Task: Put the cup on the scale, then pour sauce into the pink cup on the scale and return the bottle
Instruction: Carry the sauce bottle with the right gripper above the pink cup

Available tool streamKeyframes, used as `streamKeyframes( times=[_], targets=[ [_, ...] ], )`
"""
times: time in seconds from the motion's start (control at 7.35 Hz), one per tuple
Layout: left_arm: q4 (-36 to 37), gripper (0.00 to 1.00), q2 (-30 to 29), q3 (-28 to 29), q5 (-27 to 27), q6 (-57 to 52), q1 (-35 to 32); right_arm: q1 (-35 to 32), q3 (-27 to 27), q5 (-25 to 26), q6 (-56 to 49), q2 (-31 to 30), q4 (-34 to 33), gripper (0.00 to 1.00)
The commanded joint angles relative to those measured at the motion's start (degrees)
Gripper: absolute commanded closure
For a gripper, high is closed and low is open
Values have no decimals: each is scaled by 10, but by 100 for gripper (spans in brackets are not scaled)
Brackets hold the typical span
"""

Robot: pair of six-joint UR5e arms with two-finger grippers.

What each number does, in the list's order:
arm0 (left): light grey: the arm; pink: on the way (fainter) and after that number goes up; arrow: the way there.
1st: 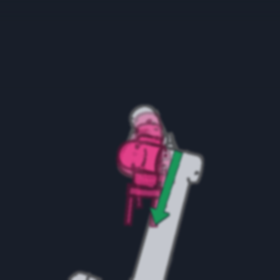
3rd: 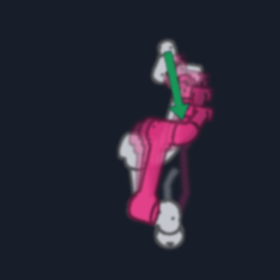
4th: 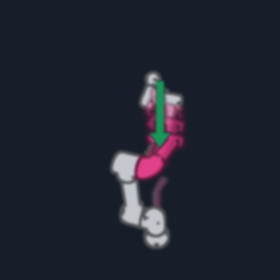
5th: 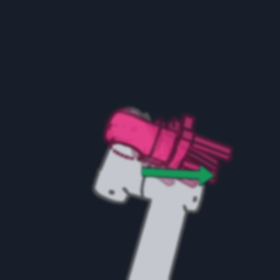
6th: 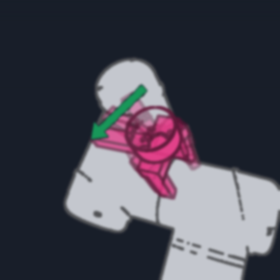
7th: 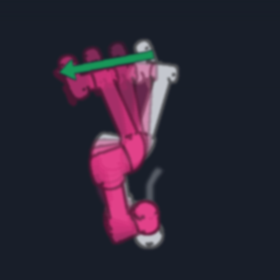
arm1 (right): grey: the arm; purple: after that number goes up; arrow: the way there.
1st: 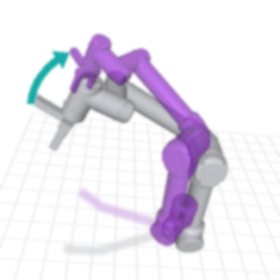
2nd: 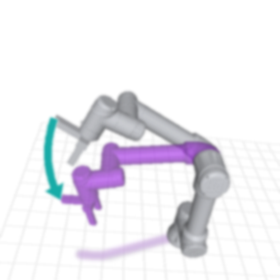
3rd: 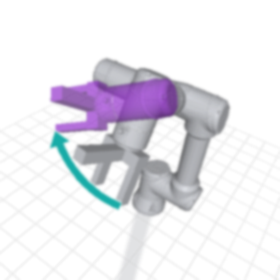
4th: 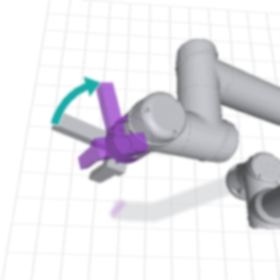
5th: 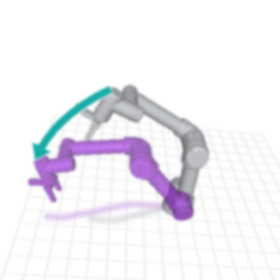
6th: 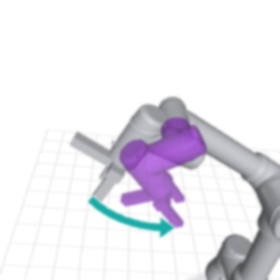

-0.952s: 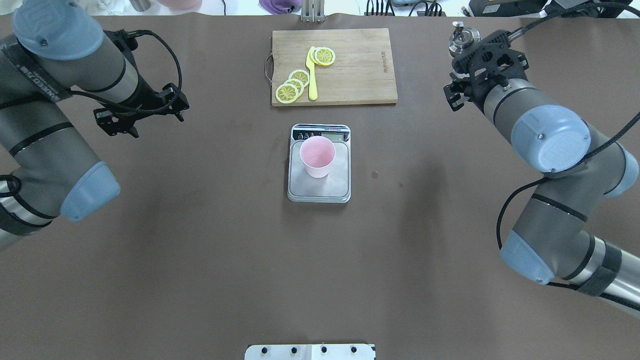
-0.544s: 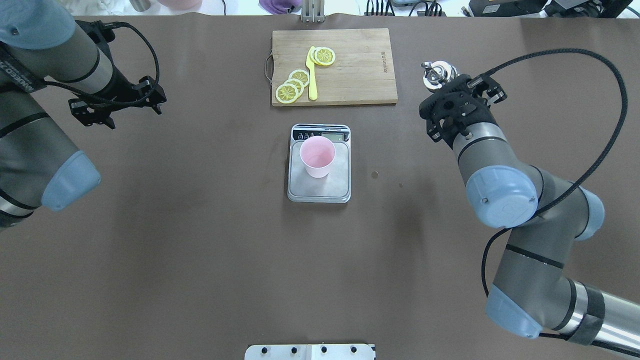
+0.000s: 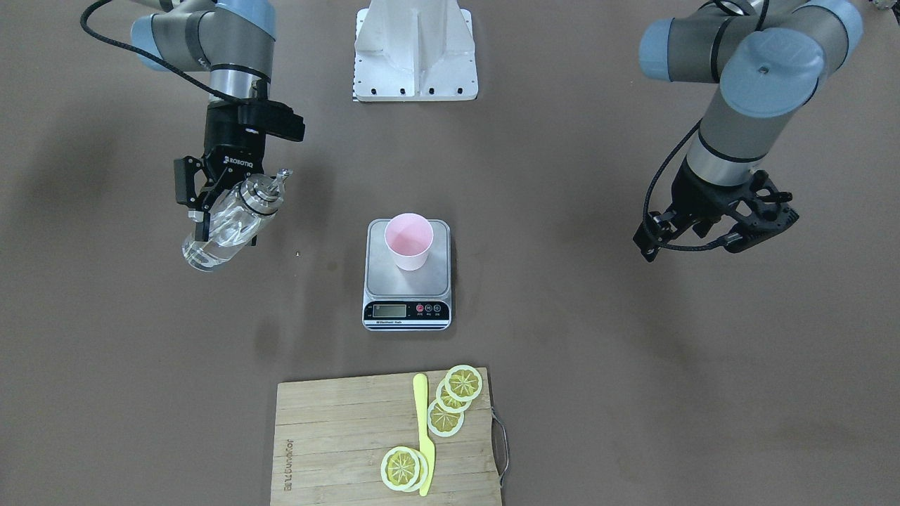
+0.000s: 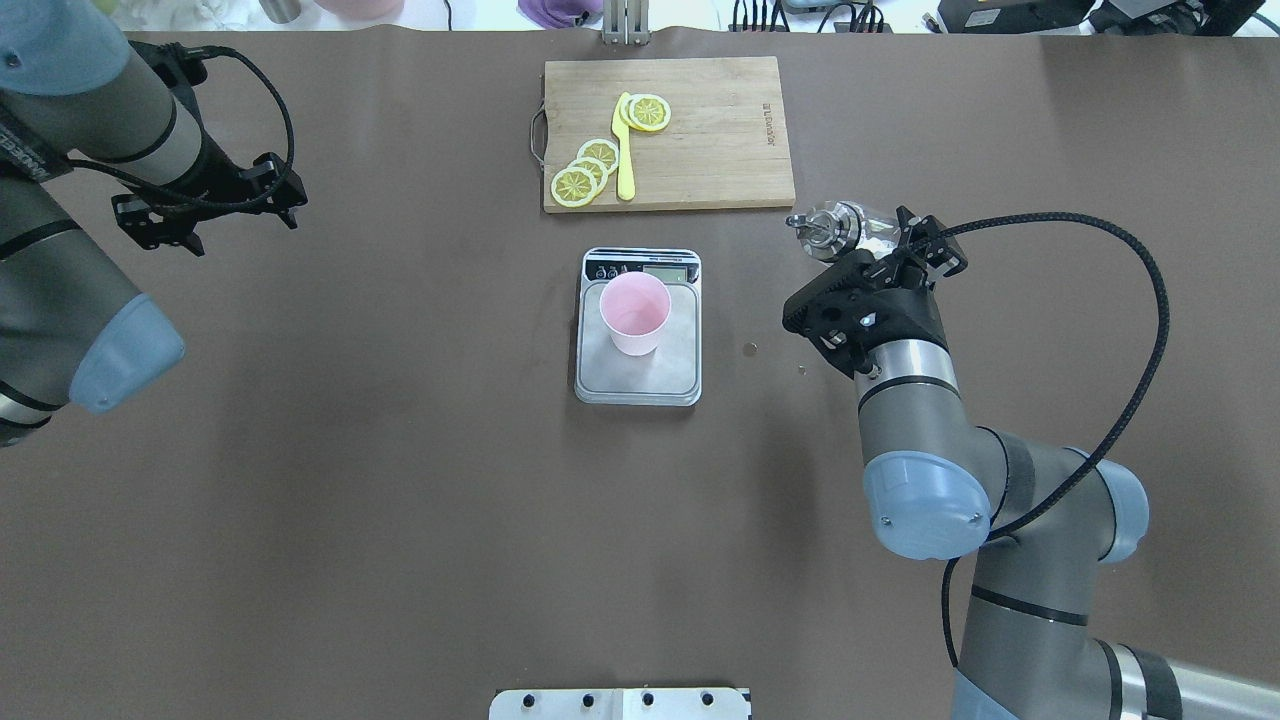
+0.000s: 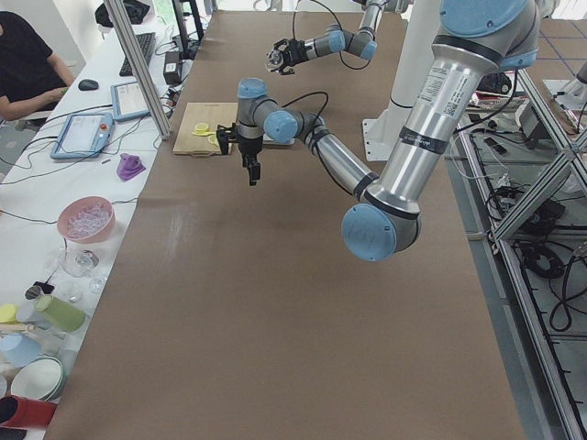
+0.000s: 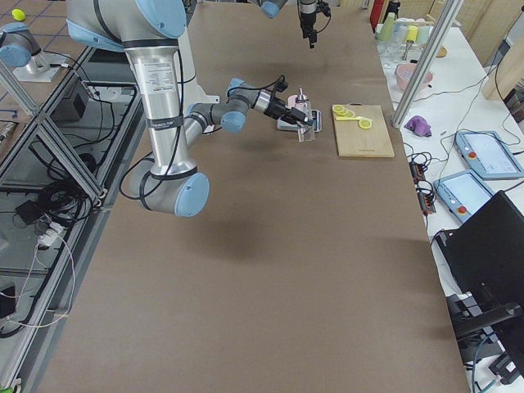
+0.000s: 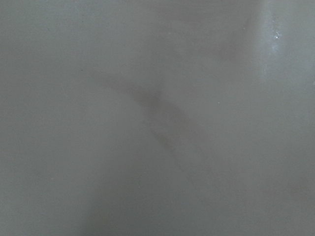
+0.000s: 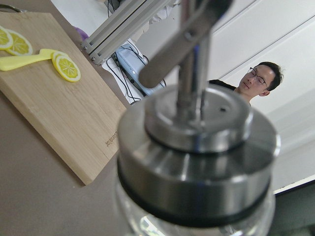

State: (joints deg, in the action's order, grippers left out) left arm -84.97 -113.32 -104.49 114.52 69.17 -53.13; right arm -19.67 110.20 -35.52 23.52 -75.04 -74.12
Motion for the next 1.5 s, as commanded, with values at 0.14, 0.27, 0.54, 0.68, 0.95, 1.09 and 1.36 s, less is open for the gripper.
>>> streamKeyframes(
  times=[0.14, 0.27, 0.54, 0.68, 0.95, 1.09, 1.36],
  targets=[
    [-1, 2, 8, 1, 0, -5, 0, 36, -4, 71, -1, 22, -100, 100],
    [-1, 2, 8, 1, 0, -5, 0, 39, -4, 85, -1, 30, -139, 100],
    [-2, 2, 9, 2, 0, -6, 0, 44, -5, 113, -1, 37, -182, 100],
    [-1, 2, 9, 2, 0, -6, 0, 44, -7, 120, -1, 50, -212, 100],
    [-1, 2, 9, 3, -1, -6, 0, 44, -13, 121, -1, 76, -260, 100],
    [-1, 2, 9, 3, -1, -6, 0, 45, -29, 121, -1, 78, -262, 100],
    [-2, 2, 9, 6, -1, -6, 0, 45, -68, 125, -1, 101, -262, 100]
  ],
)
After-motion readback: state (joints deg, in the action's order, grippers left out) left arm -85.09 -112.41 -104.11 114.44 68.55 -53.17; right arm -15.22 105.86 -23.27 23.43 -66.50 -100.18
